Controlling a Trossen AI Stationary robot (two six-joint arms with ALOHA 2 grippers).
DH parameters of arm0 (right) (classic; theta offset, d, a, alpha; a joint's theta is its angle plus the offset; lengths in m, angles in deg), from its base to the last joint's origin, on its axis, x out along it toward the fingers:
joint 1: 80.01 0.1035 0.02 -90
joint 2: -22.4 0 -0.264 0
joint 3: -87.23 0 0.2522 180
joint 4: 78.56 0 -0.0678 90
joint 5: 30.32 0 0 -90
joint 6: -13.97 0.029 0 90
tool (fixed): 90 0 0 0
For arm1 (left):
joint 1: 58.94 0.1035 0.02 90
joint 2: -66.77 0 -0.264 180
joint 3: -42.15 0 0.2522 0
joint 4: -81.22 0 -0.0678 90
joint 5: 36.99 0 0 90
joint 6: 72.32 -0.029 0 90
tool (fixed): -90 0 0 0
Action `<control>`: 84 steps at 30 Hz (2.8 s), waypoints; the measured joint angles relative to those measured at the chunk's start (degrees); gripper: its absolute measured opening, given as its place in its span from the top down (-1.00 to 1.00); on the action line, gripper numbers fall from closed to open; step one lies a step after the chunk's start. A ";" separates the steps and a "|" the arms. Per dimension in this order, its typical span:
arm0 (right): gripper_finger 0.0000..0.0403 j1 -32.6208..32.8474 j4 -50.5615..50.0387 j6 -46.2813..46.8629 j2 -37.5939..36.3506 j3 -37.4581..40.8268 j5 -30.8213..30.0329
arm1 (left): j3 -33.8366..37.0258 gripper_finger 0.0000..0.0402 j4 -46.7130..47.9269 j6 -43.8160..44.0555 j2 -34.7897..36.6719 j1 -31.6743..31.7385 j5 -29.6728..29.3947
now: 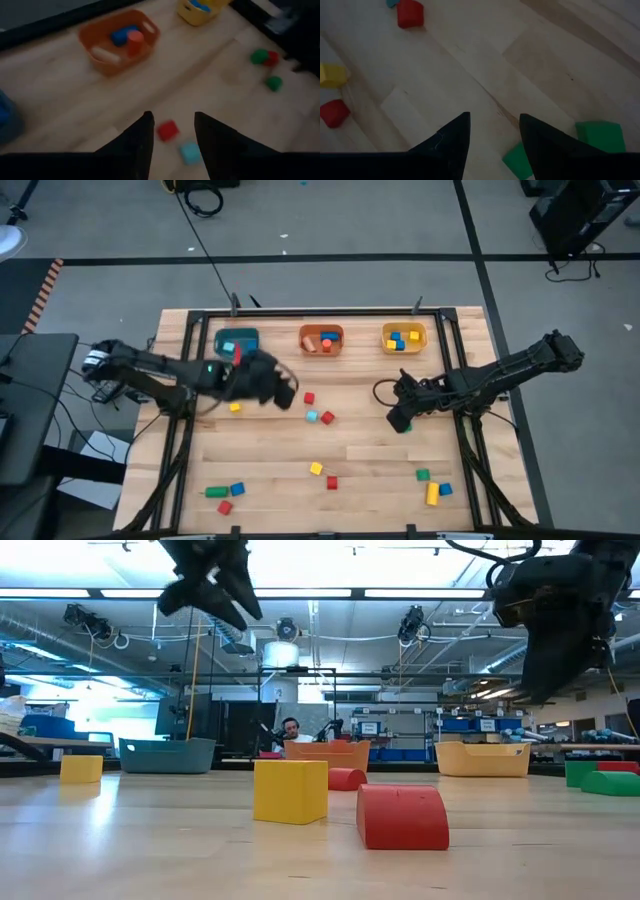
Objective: Sort blocks by size
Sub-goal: Put the red half-circle block into the blue bin
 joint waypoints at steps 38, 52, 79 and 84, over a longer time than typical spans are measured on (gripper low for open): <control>0.08 0.31 0.93 -3.94 0.00 0.00 1.13 | -25.12 0.03 7.92 -19.29 -30.37 -14.79 14.96; 0.08 0.31 1.56 -4.33 0.02 0.00 1.24 | -25.09 -0.54 -0.78 -38.59 -37.28 -14.94 22.37; 0.08 2.53 1.64 -4.38 0.02 0.00 1.11 | -24.52 -0.43 -13.95 -51.88 -45.67 -14.50 27.82; 0.08 2.53 1.70 -4.08 0.00 0.02 0.79 | -24.48 -0.43 -17.97 -66.54 -47.10 -14.54 30.03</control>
